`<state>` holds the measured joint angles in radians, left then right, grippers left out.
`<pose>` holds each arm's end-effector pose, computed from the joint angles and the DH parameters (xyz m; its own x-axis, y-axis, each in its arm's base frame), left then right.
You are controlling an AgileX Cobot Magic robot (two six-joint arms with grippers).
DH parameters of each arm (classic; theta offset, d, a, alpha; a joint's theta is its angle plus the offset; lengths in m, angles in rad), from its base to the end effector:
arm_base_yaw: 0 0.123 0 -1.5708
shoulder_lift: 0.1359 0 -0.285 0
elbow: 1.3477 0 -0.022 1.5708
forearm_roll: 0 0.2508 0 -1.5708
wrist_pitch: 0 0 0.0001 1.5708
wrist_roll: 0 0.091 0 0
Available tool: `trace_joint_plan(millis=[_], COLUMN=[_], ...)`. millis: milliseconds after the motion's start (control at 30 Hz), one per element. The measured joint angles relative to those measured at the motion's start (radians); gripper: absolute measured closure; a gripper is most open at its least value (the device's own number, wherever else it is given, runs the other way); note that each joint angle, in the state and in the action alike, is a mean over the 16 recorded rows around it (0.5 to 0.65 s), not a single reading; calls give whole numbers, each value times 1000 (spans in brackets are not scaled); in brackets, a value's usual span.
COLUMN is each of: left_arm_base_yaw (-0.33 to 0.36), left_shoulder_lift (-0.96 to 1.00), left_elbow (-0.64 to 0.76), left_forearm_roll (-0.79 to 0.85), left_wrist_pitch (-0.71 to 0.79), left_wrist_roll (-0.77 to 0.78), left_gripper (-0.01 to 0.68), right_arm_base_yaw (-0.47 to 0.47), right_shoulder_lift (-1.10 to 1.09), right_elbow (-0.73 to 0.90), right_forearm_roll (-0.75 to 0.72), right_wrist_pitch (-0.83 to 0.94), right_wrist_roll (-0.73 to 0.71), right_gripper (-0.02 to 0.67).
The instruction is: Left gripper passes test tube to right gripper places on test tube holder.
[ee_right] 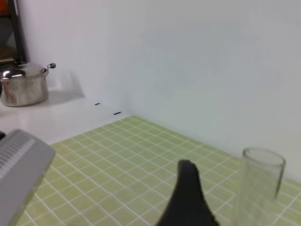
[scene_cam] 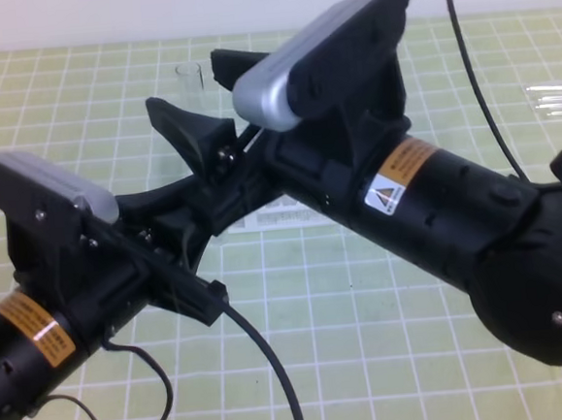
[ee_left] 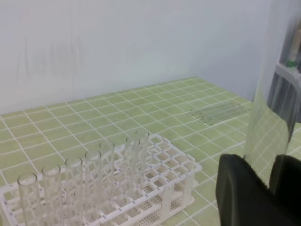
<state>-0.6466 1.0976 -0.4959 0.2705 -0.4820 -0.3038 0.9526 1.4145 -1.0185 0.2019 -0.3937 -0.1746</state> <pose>0.1728 -0.1446 0.2833 -0.0816 -0.0165 -0.9965 0.6928 0.7178 -0.0686 0.1971 0.2651 0.3596 0.0356 0.0711 -0.9968 -0.7686 0.6395 0.0182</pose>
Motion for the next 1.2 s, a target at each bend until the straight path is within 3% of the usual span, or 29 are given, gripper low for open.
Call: trace_joint_plan(millis=[1200], left_arm_base_yaw=[0], left_shoulder_lift=[0], left_elbow=[0], left_forearm_roll=[0], left_wrist_pitch=[-44], left_wrist_roll=[0], left_gripper=[632], right_arm_base_yaw=[0], right_shoulder_lift=[39], right_elbow=[-29], right_forearm_roll=[52], right_wrist_pitch=[-9], right_wrist_roll=[3], right_gripper=[250])
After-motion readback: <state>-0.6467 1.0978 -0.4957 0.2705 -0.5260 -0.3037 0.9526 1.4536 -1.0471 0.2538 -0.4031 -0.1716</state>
